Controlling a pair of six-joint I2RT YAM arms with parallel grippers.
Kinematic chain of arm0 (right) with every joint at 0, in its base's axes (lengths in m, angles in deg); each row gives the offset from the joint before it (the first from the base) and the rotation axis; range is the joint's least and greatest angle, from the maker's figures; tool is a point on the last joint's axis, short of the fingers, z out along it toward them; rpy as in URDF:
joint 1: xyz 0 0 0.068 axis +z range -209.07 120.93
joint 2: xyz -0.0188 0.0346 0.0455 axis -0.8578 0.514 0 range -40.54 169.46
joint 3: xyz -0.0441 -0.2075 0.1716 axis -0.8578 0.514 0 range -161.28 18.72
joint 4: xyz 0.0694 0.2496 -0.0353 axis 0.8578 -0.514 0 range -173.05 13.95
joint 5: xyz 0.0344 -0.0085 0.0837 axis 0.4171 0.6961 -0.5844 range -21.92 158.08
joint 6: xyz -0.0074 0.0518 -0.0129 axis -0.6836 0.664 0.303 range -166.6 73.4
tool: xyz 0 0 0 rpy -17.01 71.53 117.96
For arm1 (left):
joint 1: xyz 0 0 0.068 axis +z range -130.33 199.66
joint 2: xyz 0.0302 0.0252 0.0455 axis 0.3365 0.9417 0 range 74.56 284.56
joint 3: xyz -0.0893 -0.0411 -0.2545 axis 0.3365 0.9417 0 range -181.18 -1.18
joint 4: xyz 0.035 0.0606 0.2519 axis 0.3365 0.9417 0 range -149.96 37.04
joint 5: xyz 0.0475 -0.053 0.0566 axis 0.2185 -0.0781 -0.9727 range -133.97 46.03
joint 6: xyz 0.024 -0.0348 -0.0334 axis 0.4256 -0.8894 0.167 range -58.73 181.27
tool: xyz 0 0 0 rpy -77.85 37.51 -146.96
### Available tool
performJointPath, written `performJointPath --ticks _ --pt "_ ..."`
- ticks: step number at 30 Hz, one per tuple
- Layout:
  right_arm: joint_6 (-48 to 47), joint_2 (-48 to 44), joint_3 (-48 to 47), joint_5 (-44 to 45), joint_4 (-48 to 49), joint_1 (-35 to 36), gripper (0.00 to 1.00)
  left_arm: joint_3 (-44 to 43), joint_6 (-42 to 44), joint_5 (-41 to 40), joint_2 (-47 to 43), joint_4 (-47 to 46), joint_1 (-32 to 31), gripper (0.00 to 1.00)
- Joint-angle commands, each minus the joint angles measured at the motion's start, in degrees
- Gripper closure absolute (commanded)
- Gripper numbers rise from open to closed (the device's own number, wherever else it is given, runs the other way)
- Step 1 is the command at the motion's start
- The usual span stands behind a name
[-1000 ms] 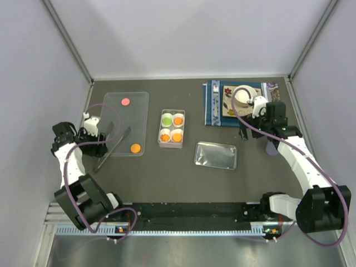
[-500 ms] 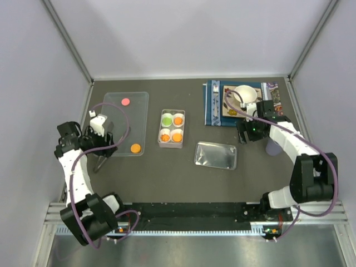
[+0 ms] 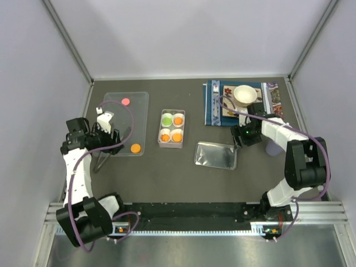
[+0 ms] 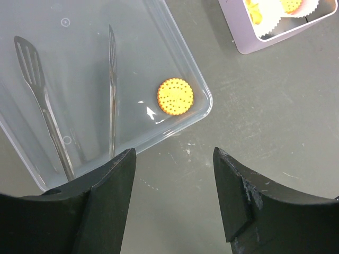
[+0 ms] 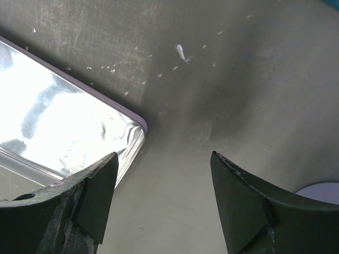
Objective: Pack the cookies
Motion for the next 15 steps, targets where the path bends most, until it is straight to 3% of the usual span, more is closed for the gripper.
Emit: performJointPath --ticks 1,9,15 --pt "0.66 1.23 -2.42 -0.31 -0.12 1.81 0.30 -1.29 -1.53 -1.04 0.31 -2.85 -0.71 0.34" --pt "1.19 4.13 -2.33 2.06 0.06 4.71 0.42 -0.06 -1.18 -1.39 0.49 -3.38 -0.62 0.34" --pt "1.63 5.80 -2.16 5.40 0.41 6.64 0.58 0.73 -0.39 -2.35 -0.39 -3.38 -0.71 0.34"
